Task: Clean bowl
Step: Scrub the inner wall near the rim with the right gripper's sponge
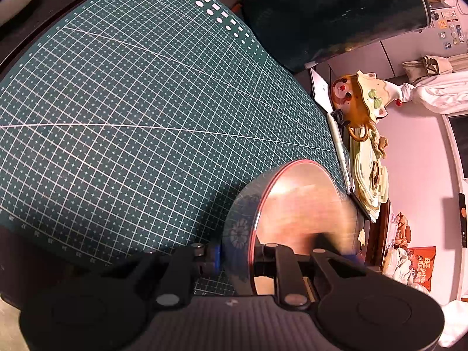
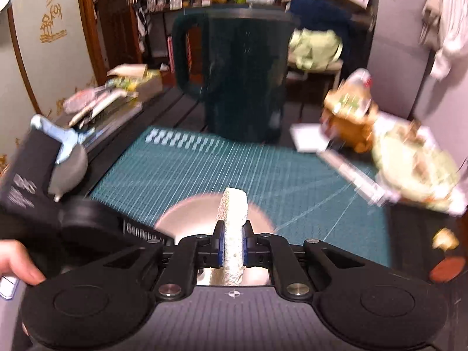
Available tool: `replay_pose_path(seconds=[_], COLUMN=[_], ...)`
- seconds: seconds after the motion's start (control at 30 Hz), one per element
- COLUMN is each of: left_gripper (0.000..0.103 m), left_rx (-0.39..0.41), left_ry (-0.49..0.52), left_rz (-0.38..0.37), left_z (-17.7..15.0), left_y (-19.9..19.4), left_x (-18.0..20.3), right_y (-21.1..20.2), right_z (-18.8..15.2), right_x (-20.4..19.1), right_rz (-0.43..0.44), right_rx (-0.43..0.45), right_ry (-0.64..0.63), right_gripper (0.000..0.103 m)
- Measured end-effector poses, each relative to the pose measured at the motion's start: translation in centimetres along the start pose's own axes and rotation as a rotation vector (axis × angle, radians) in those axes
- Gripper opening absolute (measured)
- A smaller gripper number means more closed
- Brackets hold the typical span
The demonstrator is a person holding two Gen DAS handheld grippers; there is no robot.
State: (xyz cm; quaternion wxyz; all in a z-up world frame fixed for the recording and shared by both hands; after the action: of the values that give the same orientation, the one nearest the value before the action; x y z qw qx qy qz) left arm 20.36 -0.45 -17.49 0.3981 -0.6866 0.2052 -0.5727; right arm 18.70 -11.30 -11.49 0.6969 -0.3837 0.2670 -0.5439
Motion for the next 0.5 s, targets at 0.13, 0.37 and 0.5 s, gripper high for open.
replay_pose_path(seconds=[0.13, 0.37, 0.5], left_gripper=[0.018, 0.018, 0.018], left_rx=[-0.001, -0.002, -0.002], left_ry=[0.012, 0.011, 0.011], left_rz=[0.003, 0.004, 0.003], left_z=[-0.1, -0.1, -0.1], left_y=[-0.2, -0.1, -0.1], left_x=[-0.1, 0.0, 0.0], right_y=[1.4, -2.5, -3.4], right_z=[-0.8, 1.2, 1.7], right_x=[-0.5, 1.0, 1.5], right_rz=[-0.025, -0.069, 0.060], right_rx=[-0.035, 0.065, 0.074], right_ry=[-0.035, -0.033, 0.074], right_gripper=[0.010, 0.010, 0.010])
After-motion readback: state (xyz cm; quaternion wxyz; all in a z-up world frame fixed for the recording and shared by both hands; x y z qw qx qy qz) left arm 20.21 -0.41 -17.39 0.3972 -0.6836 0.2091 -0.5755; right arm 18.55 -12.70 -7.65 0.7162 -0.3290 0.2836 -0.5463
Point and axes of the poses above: each gripper's, at about its wrist camera, not at the fingertips, and y roughly the way its jaws point, x to its right, z to its top, the point moved 10 cm from there along y, roughly the way its jaws point, and after that the axes turned 7 degrees about -x, right-handed, at the moved point
